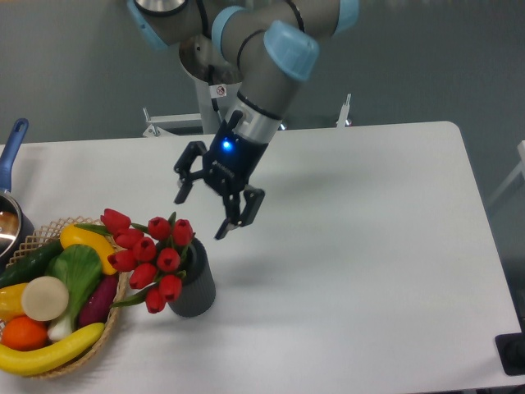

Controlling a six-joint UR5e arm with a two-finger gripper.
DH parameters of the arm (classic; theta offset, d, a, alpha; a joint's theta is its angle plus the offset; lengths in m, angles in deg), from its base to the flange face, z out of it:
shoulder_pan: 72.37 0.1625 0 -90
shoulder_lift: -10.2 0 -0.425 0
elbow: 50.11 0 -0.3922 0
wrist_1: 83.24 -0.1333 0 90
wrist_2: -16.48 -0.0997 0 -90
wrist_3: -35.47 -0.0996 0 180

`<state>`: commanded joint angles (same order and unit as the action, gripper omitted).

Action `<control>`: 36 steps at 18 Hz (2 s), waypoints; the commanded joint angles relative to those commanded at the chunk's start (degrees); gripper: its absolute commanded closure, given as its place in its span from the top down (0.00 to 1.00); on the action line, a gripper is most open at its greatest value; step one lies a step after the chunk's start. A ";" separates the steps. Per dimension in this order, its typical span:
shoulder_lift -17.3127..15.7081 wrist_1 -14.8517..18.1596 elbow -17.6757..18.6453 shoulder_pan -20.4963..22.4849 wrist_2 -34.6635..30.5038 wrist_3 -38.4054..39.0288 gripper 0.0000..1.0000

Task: Pick up the flowers from the vase
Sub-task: 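Move the open gripper down toward the red tulip stems above the black vase, then close the gripper around the tulip stems just below the blooms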

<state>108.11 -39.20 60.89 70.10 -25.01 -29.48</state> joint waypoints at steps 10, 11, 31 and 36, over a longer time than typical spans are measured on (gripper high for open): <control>3.78 -0.62 -2.89 -0.70 0.53 0.00 1.00; 4.65 -0.62 -3.51 -1.14 1.57 0.00 1.00; 7.04 -2.20 -4.13 -2.90 3.34 0.00 0.63; 6.86 -2.20 -4.04 -2.90 3.43 0.09 0.44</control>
<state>114.97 -41.40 56.85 67.20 -21.58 -29.39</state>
